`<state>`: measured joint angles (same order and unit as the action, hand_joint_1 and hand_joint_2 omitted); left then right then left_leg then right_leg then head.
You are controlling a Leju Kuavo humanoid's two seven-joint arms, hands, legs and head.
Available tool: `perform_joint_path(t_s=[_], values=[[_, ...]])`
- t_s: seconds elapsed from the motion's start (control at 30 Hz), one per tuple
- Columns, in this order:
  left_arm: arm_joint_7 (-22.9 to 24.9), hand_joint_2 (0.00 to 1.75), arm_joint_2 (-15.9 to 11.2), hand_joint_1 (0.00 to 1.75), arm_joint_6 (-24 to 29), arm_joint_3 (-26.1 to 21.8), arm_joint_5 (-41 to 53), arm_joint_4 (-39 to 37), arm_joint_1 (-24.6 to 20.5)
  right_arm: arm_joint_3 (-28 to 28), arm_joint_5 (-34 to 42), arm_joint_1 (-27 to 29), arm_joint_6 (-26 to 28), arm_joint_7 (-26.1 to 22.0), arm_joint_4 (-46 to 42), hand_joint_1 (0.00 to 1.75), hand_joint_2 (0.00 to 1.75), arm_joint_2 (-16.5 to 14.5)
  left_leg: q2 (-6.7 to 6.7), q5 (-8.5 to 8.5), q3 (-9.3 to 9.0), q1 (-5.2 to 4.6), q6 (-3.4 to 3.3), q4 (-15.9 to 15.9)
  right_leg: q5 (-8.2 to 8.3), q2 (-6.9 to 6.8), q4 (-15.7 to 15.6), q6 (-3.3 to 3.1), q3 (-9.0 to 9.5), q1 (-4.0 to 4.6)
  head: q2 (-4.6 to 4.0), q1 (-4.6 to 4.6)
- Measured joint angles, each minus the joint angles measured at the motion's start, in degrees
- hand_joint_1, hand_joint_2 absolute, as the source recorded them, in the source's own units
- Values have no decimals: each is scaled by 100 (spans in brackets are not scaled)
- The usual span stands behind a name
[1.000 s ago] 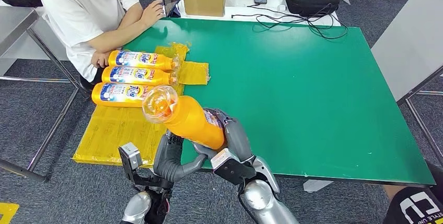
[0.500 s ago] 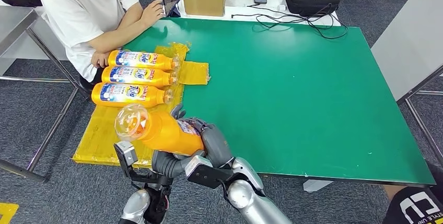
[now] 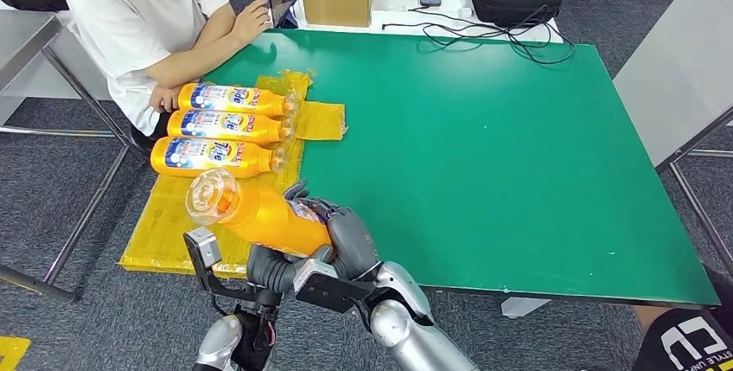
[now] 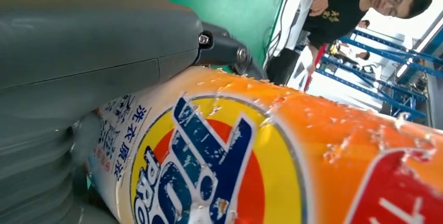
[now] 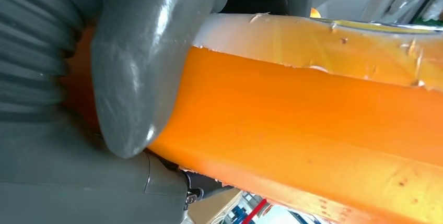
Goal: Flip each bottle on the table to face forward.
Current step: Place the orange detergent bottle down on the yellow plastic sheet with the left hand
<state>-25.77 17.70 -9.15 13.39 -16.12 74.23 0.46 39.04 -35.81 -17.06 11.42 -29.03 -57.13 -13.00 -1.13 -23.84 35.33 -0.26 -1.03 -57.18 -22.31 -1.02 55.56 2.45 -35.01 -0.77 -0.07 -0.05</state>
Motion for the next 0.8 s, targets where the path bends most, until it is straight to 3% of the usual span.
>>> perform_joint_path(t_s=[0.07, 0.1, 0.13, 0.57, 0.67, 0.8], values=[[10, 175, 0, 175, 84, -3, 3, -1, -11, 12, -26, 0, 41, 27, 43, 29, 87, -9, 0, 0, 0, 0, 0, 0, 0, 0, 0, 0, 0, 0, 0, 1], [15, 175, 1, 175, 139, -4, 5, -2, -23, 21, -53, 4, 91, 52, 68, 0, 44, -17, 0, 0, 1, 0, 0, 0, 0, 0, 0, 0, 0, 0, 0, 0], [22, 175, 2, 175, 191, -5, 8, -3, -40, 33, -86, 13, 162, 82, 92, 0, 0, -25, 0, 0, 1, 0, 0, 0, 0, 0, 0, 0, 0, 0, 0, 1], [152, 175, 3, 175, 643, -17, 18, -7, -143, 93, -377, 87, 879, 238, 179, 0, 0, -79, -1, 0, 3, 0, 0, 0, 0, 0, 0, 0, -2, 0, 0, 1], [88, 175, -20, 175, 1027, -16, 356, -63, -285, 127, -532, 94, 1159, 226, 181, 0, 0, -79, 1, 0, 3, 0, 0, 0, 0, 0, 0, 0, 0, 0, 0, 1], [-212, 175, -217, 175, 2070, -206, 1552, -414, -840, 225, -677, 192, 1328, 212, 154, 0, 0, -90, 2, 2, 4, 3, 2, 1, 2, -1, 4, -1, 2, 4, 0, 1]])
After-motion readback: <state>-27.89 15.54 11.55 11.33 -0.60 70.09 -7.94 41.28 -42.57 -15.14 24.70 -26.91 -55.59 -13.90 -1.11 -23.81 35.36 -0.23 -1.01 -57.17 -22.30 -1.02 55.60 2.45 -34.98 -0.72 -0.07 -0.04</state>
